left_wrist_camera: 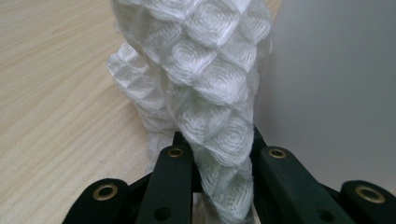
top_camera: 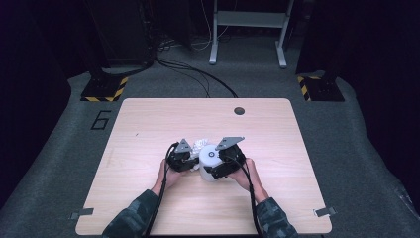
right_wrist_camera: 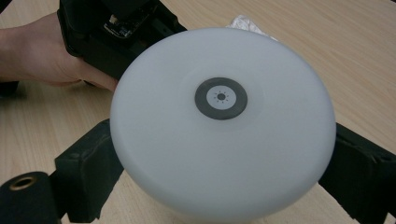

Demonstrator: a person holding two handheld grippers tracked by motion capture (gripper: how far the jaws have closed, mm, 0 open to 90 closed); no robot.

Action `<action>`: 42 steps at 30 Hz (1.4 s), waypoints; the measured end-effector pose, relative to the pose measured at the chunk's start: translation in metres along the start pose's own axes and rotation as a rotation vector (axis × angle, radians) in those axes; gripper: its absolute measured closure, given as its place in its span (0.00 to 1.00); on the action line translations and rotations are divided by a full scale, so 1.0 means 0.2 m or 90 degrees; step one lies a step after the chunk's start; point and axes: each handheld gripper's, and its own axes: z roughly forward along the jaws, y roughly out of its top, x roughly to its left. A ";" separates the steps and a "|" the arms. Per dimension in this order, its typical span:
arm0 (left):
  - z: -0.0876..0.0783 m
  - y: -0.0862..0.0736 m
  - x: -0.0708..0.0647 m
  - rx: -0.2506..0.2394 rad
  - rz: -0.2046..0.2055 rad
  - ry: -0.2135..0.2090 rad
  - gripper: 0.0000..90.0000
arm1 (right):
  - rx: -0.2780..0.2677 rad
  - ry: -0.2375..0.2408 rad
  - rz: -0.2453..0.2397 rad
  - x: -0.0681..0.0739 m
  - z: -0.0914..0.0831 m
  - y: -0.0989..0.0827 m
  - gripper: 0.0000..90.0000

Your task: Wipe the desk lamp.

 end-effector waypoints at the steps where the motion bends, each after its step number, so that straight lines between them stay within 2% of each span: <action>1: -0.01 0.01 0.01 -0.006 -0.004 -0.007 0.89 | 0.000 0.000 -0.001 0.00 0.00 0.00 0.10; 2: -0.02 0.01 0.01 -0.009 -0.003 -0.009 0.89 | 0.000 0.000 -0.001 0.00 0.00 0.00 0.10; 3: -0.03 0.01 0.01 0.001 0.010 -0.007 0.89 | 0.000 0.000 -0.001 0.00 0.00 0.00 0.10; 4: -0.03 0.02 0.00 -0.009 0.010 -0.001 0.89 | 0.000 0.000 -0.001 0.00 0.00 0.00 0.10; 5: -0.04 0.02 0.00 -0.007 0.001 -0.009 0.89 | 0.000 0.001 -0.005 0.00 0.00 0.00 0.10; 6: -0.06 0.03 0.01 -0.014 0.014 -0.004 0.89 | 0.000 0.001 -0.006 0.00 0.00 0.00 0.10; 8: -0.07 0.03 0.00 -0.022 0.005 -0.005 0.89 | 0.000 0.002 -0.006 0.00 0.00 0.00 0.10; 14: -0.13 0.05 -0.01 -0.030 0.013 -0.009 0.89 | 0.002 0.002 -0.005 0.00 0.00 0.00 0.10; 16: -0.14 0.06 -0.01 -0.038 0.017 -0.001 0.89 | 0.003 0.002 -0.003 0.00 0.00 0.00 0.10; 17: -0.15 0.06 -0.01 -0.032 0.015 -0.010 0.89 | 0.002 0.002 -0.003 0.00 0.00 0.00 0.10; 20: -0.16 0.06 -0.02 -0.039 0.016 0.000 0.89 | 0.002 0.001 -0.007 0.00 0.00 0.00 0.10; 26: -0.22 0.08 -0.03 -0.033 0.025 0.007 0.89 | 0.003 0.000 -0.005 0.00 0.00 0.00 0.09; 28: -0.24 0.09 -0.02 -0.039 0.031 0.021 0.89 | 0.003 -0.001 -0.005 0.00 0.00 0.00 0.09; 29: -0.25 0.09 -0.02 -0.039 0.024 0.021 0.89 | 0.003 -0.001 -0.006 0.00 0.00 0.00 0.09; 33: -0.30 0.10 -0.02 -0.042 0.027 0.033 0.89 | 0.000 0.000 -0.010 0.00 0.00 0.00 0.09; 36: -0.32 0.11 -0.02 -0.041 0.022 0.032 0.89 | -0.003 0.000 -0.012 0.00 0.00 0.00 0.09; 39: -0.32 0.11 -0.02 -0.048 0.025 0.044 0.88 | -0.015 -0.001 -0.005 0.00 -0.02 0.00 0.01; 41: -0.34 0.11 -0.02 -0.046 0.023 0.044 0.88 | -0.024 -0.011 -0.002 0.00 -0.03 0.00 0.00; 42: -0.35 0.11 -0.02 -0.048 0.019 0.044 0.88 | -0.027 -0.004 -0.008 -0.01 -0.04 0.00 0.00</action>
